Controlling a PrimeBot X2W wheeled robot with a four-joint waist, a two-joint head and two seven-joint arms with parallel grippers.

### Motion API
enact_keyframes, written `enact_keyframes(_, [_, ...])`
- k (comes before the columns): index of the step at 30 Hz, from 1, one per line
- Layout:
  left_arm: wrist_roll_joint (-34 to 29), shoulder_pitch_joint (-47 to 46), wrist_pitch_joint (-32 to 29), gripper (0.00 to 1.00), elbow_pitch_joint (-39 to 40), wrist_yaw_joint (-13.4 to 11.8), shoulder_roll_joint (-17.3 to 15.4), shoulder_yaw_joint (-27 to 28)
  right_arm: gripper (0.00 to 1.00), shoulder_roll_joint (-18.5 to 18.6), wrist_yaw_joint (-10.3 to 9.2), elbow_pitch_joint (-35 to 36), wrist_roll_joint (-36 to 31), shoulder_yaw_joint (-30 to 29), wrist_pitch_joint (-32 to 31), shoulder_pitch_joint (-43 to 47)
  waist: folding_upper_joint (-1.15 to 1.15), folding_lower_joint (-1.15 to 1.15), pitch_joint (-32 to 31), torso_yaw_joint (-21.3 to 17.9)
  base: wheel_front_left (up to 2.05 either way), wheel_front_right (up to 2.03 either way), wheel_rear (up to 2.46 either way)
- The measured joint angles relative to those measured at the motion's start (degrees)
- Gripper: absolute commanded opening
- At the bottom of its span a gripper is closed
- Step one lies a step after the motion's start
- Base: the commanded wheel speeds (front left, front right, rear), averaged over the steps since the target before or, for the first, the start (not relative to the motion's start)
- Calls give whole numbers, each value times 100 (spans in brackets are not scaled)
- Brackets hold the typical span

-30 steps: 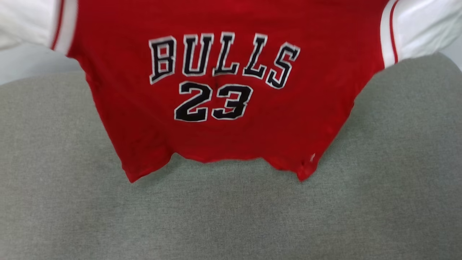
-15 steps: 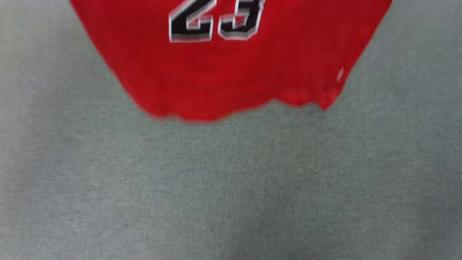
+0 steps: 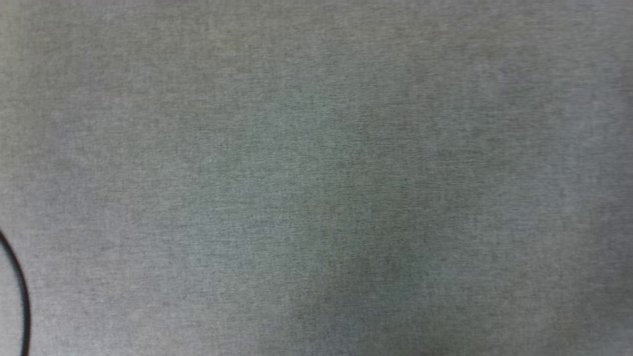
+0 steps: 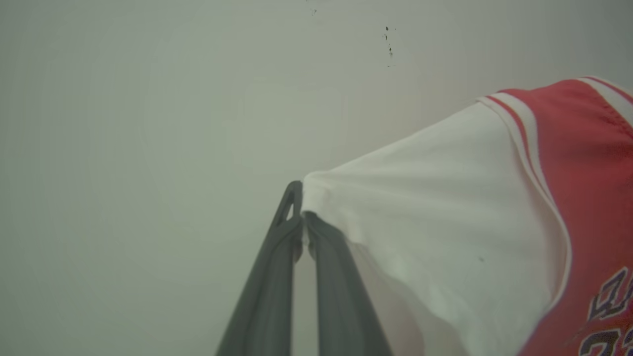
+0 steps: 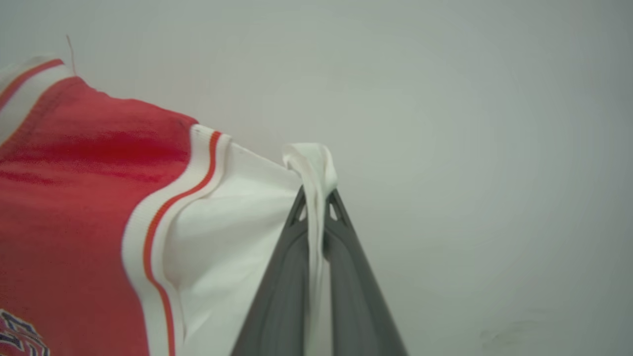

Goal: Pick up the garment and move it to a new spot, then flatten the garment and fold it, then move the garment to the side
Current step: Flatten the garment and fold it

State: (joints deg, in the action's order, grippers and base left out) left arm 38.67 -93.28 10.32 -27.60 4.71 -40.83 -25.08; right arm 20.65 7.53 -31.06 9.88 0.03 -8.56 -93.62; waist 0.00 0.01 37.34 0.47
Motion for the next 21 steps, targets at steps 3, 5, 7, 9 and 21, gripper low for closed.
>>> enact_keyframes(3, [-10, 59, 185, 0, -314, 103, 183, -143, 0, -135, 0, -280, -87, 34, 303, 67, 0, 0, 63, 98, 0, 0, 0])
enact_keyframes(5, [10, 258, 275, 0, -480, 165, 266, -244, 0, -213, 0, -431, -66, 135, 453, 264, 0, 0, 66, 143, 0, 0, 0])
enact_keyframes(7, [79, 959, 402, 0, -684, 223, 489, -466, 0, -288, 0, -599, 171, 444, 690, 876, 0, -1, -30, 185, 0, 0, 0])
enact_keyframes(9, [96, 1380, 442, 0, -717, 237, 550, -565, 0, -288, 0, -622, 315, 609, 779, 1237, 0, 0, -122, 197, 0, 0, 0])
enact_keyframes(21, [159, 4780, 467, 0, 35, 270, 786, -890, 0, 321, -2, 116, 2178, 1993, 798, 4331, 0, -1, -1098, 245, 0, 0, 0])
